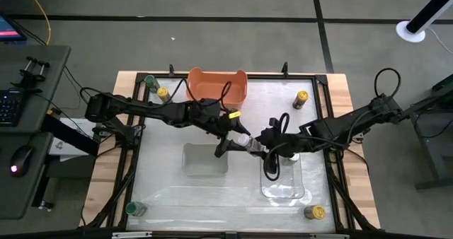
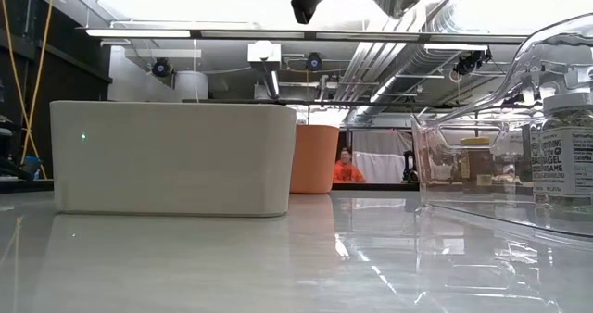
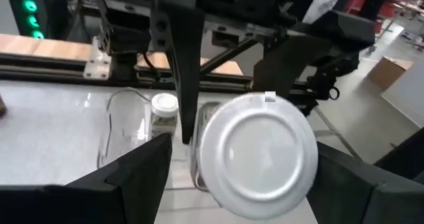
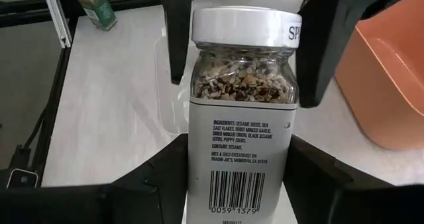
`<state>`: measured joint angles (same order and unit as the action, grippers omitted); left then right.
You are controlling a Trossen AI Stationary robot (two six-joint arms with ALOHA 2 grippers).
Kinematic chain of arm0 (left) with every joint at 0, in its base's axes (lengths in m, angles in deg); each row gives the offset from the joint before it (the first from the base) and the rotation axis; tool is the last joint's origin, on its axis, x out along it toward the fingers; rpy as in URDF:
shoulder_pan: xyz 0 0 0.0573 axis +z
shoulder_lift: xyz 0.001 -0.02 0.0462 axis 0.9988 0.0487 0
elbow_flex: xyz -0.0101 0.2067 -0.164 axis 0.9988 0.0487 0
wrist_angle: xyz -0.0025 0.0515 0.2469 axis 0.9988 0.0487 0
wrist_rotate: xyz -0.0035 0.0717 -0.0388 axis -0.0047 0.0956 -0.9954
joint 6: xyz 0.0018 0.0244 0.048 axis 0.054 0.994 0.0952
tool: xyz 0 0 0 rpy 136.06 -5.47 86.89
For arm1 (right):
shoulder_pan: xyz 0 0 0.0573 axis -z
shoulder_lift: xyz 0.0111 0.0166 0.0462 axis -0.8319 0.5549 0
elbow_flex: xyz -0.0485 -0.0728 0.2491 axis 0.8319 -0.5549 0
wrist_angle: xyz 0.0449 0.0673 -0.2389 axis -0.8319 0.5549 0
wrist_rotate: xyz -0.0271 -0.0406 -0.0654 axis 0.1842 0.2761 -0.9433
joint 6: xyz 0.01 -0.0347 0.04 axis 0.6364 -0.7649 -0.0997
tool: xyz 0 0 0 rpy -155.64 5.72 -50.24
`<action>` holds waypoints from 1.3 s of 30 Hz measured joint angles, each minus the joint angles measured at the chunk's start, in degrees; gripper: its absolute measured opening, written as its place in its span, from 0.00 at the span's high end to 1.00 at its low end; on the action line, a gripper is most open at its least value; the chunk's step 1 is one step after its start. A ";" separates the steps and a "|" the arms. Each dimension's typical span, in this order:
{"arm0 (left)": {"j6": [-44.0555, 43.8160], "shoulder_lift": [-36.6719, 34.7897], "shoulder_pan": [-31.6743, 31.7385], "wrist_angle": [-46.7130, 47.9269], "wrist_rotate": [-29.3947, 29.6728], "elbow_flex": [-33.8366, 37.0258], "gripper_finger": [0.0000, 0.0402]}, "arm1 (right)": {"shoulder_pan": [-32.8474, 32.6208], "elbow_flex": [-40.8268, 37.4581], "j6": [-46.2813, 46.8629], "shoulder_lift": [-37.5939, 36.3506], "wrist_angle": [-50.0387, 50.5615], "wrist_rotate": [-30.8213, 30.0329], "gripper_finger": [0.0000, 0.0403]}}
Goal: Sort spices by type
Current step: Put the white seasoning bottle into the transparent bin
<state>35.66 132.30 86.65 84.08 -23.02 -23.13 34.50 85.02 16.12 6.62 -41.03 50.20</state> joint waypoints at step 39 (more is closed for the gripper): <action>-1.19 10.96 -2.93 -3.80 9.22 -6.29 0.58 | -8.98 0.02 62.89 -9.20 52.56 -11.34 0.16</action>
<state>34.47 143.26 83.71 80.28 -13.80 -29.42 25.51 85.04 79.01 -2.58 11.53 38.86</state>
